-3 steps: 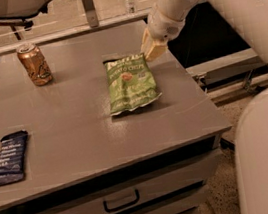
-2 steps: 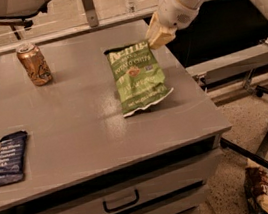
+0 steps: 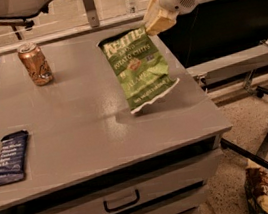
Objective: Pick green jalapeno chip bag
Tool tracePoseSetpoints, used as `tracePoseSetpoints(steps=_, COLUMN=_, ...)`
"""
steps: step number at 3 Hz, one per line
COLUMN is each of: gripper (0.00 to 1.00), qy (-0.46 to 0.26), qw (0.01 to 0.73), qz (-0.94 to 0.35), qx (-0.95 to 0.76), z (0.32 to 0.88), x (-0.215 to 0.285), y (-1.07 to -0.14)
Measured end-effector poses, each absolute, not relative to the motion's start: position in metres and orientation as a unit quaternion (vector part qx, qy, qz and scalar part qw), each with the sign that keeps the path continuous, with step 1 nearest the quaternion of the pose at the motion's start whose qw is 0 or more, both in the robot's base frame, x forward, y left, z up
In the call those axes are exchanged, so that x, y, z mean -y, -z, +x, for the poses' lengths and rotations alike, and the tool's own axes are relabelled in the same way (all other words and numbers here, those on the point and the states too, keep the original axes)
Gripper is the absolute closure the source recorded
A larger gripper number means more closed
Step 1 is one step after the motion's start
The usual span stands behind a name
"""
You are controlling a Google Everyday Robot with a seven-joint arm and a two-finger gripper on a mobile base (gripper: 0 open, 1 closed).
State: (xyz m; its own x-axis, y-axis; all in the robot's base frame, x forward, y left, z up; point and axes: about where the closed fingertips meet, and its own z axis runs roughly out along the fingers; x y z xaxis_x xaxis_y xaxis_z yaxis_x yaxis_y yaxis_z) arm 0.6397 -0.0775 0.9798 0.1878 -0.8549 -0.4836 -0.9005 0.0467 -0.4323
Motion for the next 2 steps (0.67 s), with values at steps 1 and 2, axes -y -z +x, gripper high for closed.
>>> tracePoseSetpoints(steps=1, gripper=1.0, qy=-0.016, qw=0.377, qz=-0.666, qx=-0.643, z=0.6079, x=0.0667, y=-1.0357)
tracePoseSetpoints(steps=2, gripper=1.0, qy=-0.015, qw=0.38, qz=-0.664, qx=-0.644, z=0.6063, x=0.0664, y=-1.039)
